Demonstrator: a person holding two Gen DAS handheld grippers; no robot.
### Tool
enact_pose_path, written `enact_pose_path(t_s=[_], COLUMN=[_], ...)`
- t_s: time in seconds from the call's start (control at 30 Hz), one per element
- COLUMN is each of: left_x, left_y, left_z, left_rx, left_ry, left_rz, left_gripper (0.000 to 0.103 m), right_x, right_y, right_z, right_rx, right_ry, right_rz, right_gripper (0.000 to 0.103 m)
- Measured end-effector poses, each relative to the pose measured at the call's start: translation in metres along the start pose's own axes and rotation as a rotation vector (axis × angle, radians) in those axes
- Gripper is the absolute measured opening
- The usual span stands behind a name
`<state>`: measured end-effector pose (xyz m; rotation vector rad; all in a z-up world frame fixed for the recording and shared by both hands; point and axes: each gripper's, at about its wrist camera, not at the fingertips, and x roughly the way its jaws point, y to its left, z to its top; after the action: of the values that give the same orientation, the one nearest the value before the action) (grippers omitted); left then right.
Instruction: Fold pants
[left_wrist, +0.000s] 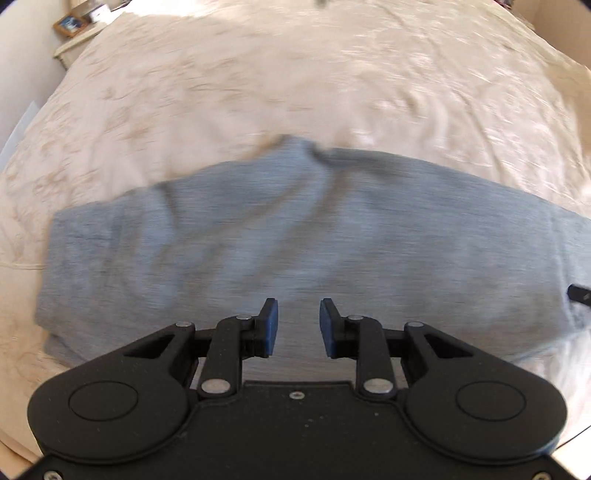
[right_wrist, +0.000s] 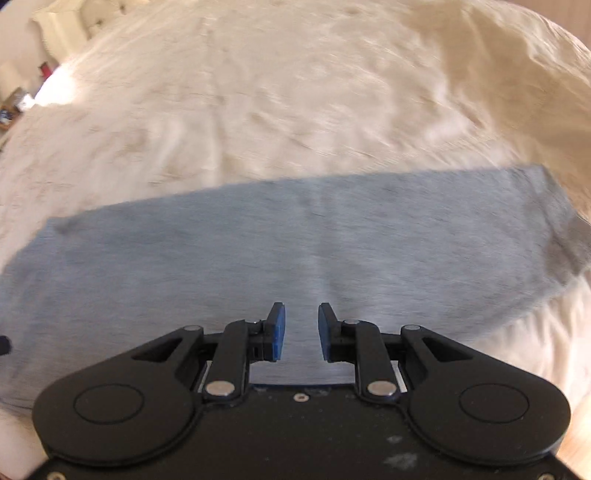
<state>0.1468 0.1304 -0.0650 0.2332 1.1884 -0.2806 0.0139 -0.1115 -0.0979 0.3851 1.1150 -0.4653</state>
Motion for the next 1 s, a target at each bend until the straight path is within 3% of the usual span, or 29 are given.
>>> enact_pose_path(t_s=[0.07, 0.13, 0.23, 0.37, 0.47, 0.6, 0.77, 1.0], left_x=[-0.001, -0.003, -0.008, -0.012, -0.012, -0.012, -0.008, 0.001], left_y=[-0.029, -0.059, -0.098, -0.138, -0.162, -0.192, -0.220, -0.237], left_z=[-0.002, -0.005, -0.010, -0.015, -0.013, -0.011, -0.006, -0.003], left_rx=[0.010, 0.032, 0.060, 0.043, 0.042, 0.080, 0.129, 0.155], left_ry=[0.015, 0.029, 0.032, 0.029, 0.031, 0.018, 0.021, 0.056], left_rz=[-0.014, -0.025, -0.024, -0.032, -0.039, -0.030, -0.021, -0.001], left_gripper=[0.036, 0.036, 0.036, 0.036, 0.036, 0.036, 0.036, 0.036], right_x=[0.011, 0.012, -0.001, -0.030, -0.047, -0.038, -0.006, 0.043], right_y=[-0.037, -0.069, -0.110, -0.175, -0.226, -0.284, -0.313, -0.323], right_z=[-0.007, -0.017, -0.021, -0.006, 0.013, 0.047, 0.085, 0.102], right_rx=[0.016, 0.021, 0.033, 0.122, 0.189, 0.197, 0.144, 0.100], right_ry=[0.062, 0.094, 0.109, 0.013, -0.078, -0.113, -0.042, 0.077], right_rz=[-0.029, 0.000, 0.034, 0.098, 0.075, 0.037, 0.085, 0.180], right_gripper=[0.021, 0.017, 0.020, 0.024, 0.032, 0.035, 0.037, 0.041])
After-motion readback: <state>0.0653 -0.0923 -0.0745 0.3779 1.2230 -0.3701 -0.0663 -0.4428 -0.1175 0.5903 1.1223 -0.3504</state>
